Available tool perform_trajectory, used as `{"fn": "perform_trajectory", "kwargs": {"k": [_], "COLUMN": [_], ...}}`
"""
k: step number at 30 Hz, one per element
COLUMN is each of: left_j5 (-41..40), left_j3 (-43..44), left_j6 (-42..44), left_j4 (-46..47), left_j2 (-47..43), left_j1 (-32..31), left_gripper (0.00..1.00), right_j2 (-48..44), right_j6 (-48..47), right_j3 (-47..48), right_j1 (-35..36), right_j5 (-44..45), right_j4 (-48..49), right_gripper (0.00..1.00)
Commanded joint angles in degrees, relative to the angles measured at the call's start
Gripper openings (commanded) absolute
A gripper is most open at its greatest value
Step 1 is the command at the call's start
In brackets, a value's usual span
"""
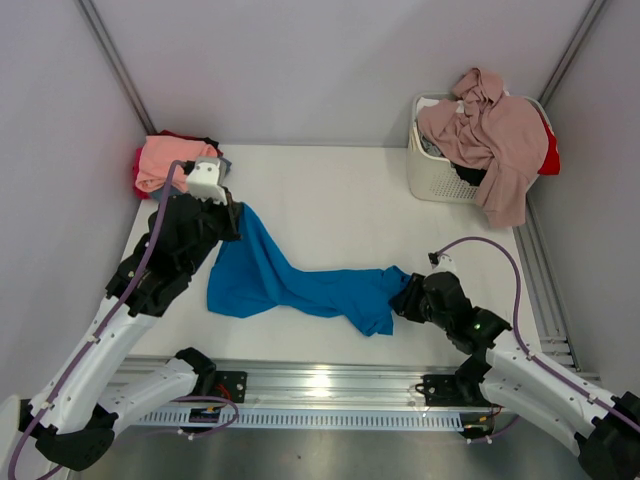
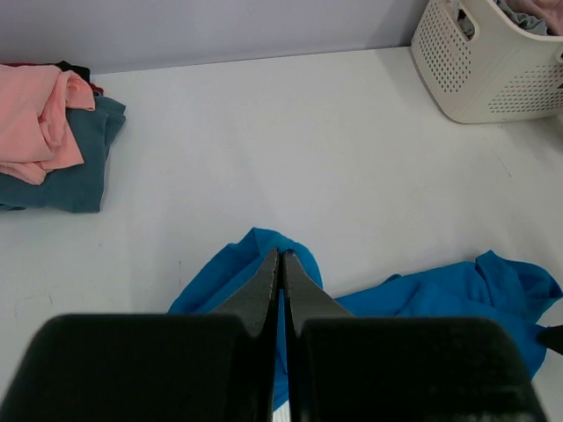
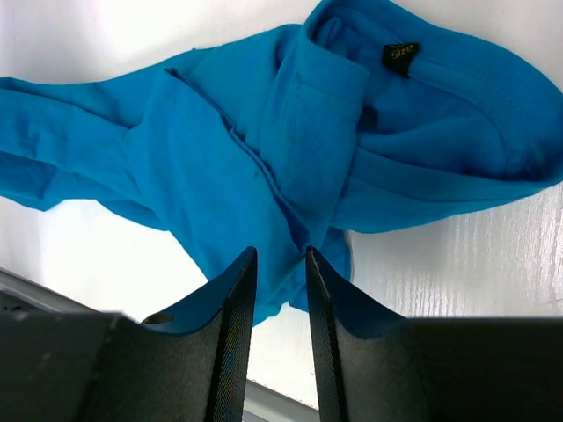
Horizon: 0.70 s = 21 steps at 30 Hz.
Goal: Fold and stack the t-shirts
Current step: Flatten out the tshirt
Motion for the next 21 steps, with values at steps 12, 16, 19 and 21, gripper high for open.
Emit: {"fn": "perform_trajectory", "kwargs": {"k": [12,16,19,21], "left_j5": [-0.2,-0.4,-0.4,-0.5], "left_j3": [0.1,-0.2,-0.5,-0.5], "left_j6": [1.5,1.6,1.6,1.6], "left_j4": [2.2,2.2,2.3,2.4], "left_j2": [-0.8,-0.7,-0.8,-0.7], "left_j1": [-0.8,-0.8,-0.8,-0.8], "left_gripper": [0.01,0.00,0.01,0.01], "right_j2": [1.1,1.4,1.7,1.7], "right_j6": [-0.3,-0.7,-1.0,-1.4], "right_j3": [0.1,0.3,0.5,0.8], "right_j1": [-0.9,-1.1,-1.3,-1.5], "right_j5": [-0.3,-0.6,-1.0,-1.2], "right_j4": [3.0,3.1,3.1,3.1], "right_gripper": [0.18,0.12,0.05,0.00]}}
